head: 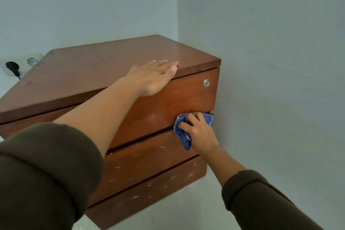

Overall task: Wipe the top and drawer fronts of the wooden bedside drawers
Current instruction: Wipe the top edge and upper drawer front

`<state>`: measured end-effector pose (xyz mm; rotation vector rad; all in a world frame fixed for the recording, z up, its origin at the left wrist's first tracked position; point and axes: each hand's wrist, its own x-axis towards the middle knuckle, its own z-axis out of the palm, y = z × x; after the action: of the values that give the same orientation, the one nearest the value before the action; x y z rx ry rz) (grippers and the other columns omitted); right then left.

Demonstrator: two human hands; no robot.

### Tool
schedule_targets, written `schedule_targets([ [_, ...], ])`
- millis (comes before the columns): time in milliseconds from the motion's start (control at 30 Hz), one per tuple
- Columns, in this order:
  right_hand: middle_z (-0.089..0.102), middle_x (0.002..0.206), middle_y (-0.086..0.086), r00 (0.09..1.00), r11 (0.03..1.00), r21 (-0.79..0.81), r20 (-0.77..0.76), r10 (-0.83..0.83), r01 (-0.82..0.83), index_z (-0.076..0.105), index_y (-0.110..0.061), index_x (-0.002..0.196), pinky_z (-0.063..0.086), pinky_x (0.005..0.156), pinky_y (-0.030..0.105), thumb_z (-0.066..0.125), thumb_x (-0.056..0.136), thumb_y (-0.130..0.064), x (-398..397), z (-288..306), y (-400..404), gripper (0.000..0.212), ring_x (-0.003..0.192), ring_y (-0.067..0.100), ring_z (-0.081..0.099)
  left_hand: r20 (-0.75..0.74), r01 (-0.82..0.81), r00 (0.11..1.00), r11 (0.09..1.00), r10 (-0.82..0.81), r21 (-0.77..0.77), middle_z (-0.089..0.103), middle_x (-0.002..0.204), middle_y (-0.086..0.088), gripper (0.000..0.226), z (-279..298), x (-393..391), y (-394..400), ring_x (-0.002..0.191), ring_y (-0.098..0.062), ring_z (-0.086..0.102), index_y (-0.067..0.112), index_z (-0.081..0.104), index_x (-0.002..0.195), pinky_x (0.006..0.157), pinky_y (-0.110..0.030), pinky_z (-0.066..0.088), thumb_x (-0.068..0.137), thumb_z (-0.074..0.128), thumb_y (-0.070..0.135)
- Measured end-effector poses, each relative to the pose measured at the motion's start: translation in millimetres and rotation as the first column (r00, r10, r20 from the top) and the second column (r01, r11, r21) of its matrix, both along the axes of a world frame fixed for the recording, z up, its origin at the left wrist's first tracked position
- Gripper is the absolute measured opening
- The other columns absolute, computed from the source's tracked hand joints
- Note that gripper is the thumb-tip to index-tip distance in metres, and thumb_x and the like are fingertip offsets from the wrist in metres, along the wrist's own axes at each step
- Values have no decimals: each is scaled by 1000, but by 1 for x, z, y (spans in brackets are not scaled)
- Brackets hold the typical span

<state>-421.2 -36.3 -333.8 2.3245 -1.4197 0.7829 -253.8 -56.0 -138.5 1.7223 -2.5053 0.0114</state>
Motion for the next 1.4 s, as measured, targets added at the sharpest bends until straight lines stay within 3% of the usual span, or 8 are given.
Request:
schedule_targets([
  [200, 65, 82, 3, 999, 1000, 17, 39, 6, -6, 72, -20, 79, 55, 56, 30, 92, 42, -10, -1, 1, 3, 43, 71, 26, 62, 17, 9, 1000, 1000, -9, -11, 5, 159, 16, 54, -2, 2, -2, 148, -13, 1, 50, 3, 147, 117, -54, 9, 93, -1, 61],
  [333, 61, 92, 6, 984, 992, -124, 171, 40, -19, 72, -15, 84, 40, 49, 20, 84, 54, -4, -14, 42, 10, 34, 87, 20, 44, 15, 9, 1000, 1000, -10, 22, 6, 159, 13, 57, 0, 2, -7, 148, -14, 2, 49, 5, 147, 117, -54, 10, 92, -1, 62],
  [500, 59, 106, 16, 935, 983, -123, 344, -88, 137, 70, -12, 99, 52, 70, 40, 63, 79, 1, -37, 117, -4, 25, 100, 32, 52, 6, 39, 999, 998, -39, 48, 8, 160, 11, 57, 6, -27, -15, 148, -15, 4, 45, 8, 149, 118, -51, 10, 94, 2, 60],
  [633, 53, 115, 12, 940, 987, -2, 308, -151, 159, 68, -17, 111, 42, 82, 32, 57, 87, -4, -44, 119, -11, 29, 106, 27, 48, 18, 68, 998, 998, -68, -19, 9, 159, 15, 54, 1, -41, -19, 148, -13, 5, 47, 8, 148, 116, -54, 14, 96, 6, 59],
  [733, 62, 97, 16, 959, 989, -34, 254, -128, 142, 73, -12, 95, 52, 62, 37, 78, 66, 0, -41, 82, -9, 32, 88, 36, 59, 21, 65, 998, 996, -64, -55, 10, 159, 16, 53, -2, -41, -19, 148, -12, 6, 48, 8, 148, 117, -53, 15, 96, 7, 59],
  [967, 66, 84, 10, 981, 957, 235, 50, -189, 172, 72, -16, 82, 51, 45, 32, 91, 42, -2, -41, 4, -7, 47, 72, 35, 65, 38, 68, 997, 994, -64, -88, 12, 159, 15, 54, -3, -42, -18, 147, -12, 9, 48, 9, 147, 116, -53, 18, 95, 6, 61],
  [1167, 47, 132, 5, 972, 900, 377, -162, -171, 221, 51, -21, 132, 45, 91, 36, 58, 90, -15, -42, 33, 4, 43, 120, 28, 47, 41, 87, 996, 994, -84, -72, 11, 159, 13, 56, -2, -38, -17, 148, -12, 8, 42, 9, 150, 118, -50, 15, 97, 10, 59],
  [1400, 49, 127, 5, 962, 844, 521, -273, 24, 127, 42, -18, 137, 49, 88, 38, 71, 76, -10, 4, 56, 46, 68, 114, 27, 54, 85, 117, 991, 972, -101, -203, 15, 159, 4, 69, -12, 10, 16, 147, -16, 14, 26, 9, 153, 119, -44, 19, 96, 39, 51],
])
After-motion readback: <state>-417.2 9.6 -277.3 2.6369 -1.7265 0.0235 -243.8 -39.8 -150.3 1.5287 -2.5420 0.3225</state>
